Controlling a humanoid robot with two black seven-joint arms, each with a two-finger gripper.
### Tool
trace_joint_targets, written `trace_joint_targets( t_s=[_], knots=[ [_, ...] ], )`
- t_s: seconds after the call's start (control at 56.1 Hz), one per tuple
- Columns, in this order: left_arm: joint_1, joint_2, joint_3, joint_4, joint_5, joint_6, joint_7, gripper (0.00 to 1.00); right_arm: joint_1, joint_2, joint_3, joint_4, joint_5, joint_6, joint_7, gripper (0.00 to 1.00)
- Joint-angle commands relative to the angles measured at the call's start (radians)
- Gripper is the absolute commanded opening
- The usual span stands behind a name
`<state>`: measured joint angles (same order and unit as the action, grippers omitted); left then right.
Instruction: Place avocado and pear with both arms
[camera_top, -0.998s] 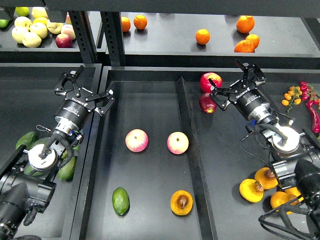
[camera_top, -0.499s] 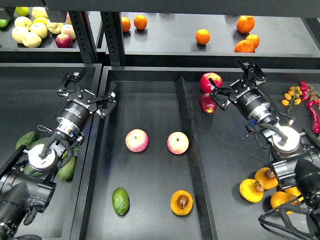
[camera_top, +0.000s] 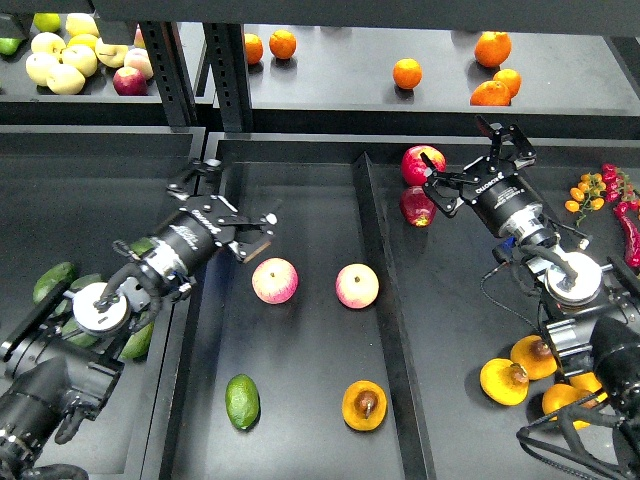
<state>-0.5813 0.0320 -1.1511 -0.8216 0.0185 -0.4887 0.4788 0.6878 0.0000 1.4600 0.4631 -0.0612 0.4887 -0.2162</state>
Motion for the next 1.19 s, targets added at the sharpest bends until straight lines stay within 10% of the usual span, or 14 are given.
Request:
trace_joint_targets(
  t_s=[0.0, 0.285, 0.677, 1.176],
  knots=[
    [-0.094, 0.117, 0.204, 0.021, -0.011, 0.0, 0.01, 0.93, 0.001, 0.0, 0.017, -0.003, 0.0, 0.0, 0.0, 1.0],
    [-0.298, 0.312, 0.697, 0.005, -0.026, 0.0, 0.01, 0.93, 0.004, 0.0, 0.037, -0.011, 0.0, 0.0, -0.002, 1.0],
    [-0.436, 0.315, 1.037, -0.057, 0.075, 0.0, 0.01, 0.92, 0.01, 0.0, 0.039, -0.014, 0.0, 0.0, -0.002, 1.0],
    [-0.379, 0.284, 1.189, -0.047, 0.253, 0.0, 0.01, 0.92, 0.009, 0.0, 0.039, -0.03, 0.0, 0.0, -0.003, 1.0]
  ],
)
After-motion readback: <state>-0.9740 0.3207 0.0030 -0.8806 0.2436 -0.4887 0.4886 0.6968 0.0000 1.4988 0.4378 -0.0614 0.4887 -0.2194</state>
